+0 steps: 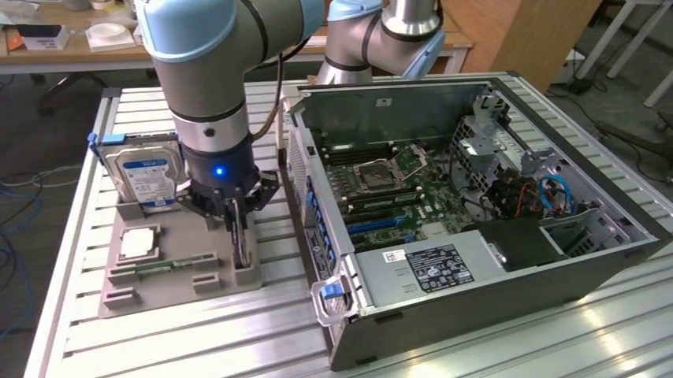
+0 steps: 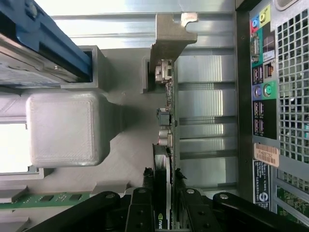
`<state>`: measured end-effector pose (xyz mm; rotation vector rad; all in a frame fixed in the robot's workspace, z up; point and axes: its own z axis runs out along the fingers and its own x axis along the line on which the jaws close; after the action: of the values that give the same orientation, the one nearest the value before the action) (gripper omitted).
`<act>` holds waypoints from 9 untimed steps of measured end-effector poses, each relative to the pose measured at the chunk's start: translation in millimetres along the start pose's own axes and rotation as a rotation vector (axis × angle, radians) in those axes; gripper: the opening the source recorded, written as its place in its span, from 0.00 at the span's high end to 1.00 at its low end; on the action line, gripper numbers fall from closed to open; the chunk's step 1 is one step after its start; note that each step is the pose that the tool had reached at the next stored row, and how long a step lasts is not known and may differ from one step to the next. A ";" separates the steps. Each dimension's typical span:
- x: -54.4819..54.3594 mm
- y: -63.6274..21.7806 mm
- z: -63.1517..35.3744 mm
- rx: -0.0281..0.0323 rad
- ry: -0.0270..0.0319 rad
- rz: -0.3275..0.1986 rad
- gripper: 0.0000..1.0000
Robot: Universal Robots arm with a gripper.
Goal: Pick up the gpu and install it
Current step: 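Pick up the gpu and move the gpu toward the slot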
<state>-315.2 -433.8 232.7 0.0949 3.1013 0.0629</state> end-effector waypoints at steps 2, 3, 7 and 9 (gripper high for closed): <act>-0.2 0.3 -6.4 0.0000 0.0001 0.000 0.73; -0.4 0.4 -9.8 0.0000 0.0000 0.000 0.73; -0.9 1.0 -24.7 0.0000 0.0001 0.000 0.73; -1.1 1.3 -31.6 0.0000 0.0000 0.000 0.73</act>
<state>-315.2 -433.8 264.3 0.0950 3.1013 0.0629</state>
